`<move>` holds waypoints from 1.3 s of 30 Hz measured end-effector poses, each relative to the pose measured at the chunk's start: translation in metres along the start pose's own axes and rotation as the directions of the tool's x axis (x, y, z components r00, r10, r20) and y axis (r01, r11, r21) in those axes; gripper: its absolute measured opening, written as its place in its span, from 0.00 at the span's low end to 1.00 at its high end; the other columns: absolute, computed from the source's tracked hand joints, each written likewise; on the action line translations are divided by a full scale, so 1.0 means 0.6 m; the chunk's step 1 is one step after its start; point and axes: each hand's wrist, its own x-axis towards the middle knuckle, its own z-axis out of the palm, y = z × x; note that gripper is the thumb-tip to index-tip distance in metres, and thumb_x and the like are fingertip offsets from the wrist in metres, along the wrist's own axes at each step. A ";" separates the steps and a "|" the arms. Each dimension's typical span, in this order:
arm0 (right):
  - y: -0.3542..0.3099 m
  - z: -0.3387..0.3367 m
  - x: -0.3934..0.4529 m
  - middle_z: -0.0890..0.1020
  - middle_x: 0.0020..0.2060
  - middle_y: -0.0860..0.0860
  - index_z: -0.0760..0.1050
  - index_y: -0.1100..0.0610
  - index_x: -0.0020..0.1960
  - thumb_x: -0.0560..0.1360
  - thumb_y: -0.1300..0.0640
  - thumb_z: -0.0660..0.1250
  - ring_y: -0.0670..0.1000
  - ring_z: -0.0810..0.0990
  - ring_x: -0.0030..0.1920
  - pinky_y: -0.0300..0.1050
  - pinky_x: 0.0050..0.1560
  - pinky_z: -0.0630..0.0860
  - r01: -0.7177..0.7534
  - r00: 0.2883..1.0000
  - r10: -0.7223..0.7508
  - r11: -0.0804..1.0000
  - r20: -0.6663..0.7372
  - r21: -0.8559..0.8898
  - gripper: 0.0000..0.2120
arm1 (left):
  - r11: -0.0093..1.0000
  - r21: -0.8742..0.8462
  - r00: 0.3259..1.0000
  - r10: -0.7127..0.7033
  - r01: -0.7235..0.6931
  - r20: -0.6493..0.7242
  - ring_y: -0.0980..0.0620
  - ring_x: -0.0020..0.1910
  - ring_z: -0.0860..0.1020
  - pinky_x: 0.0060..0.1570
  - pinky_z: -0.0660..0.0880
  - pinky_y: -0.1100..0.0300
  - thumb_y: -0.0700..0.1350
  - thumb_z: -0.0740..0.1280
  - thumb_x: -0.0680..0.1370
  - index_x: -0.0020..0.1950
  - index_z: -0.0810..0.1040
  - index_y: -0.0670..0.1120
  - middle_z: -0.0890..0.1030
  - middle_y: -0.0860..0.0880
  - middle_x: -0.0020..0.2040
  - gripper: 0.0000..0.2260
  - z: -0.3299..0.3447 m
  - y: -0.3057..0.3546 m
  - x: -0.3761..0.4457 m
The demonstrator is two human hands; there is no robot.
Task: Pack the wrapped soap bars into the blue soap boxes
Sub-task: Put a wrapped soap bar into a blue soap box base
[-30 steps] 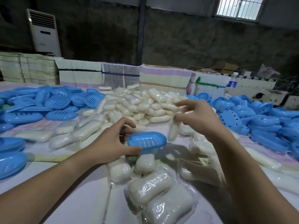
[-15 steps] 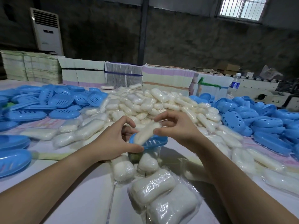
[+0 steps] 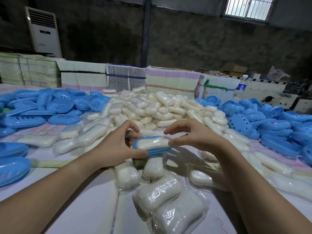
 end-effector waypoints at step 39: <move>0.200 -0.217 -0.025 0.69 0.68 0.56 0.67 0.51 0.70 0.76 0.57 0.61 0.62 0.64 0.68 0.57 0.62 0.69 -0.797 0.577 0.331 0.428 -0.747 -0.426 0.23 | 0.989 -0.105 0.995 0.099 -0.099 -0.008 0.53 0.47 0.85 0.53 0.80 0.51 0.58 0.84 0.50 0.51 0.75 0.59 0.85 0.56 0.53 0.33 0.008 -0.054 0.022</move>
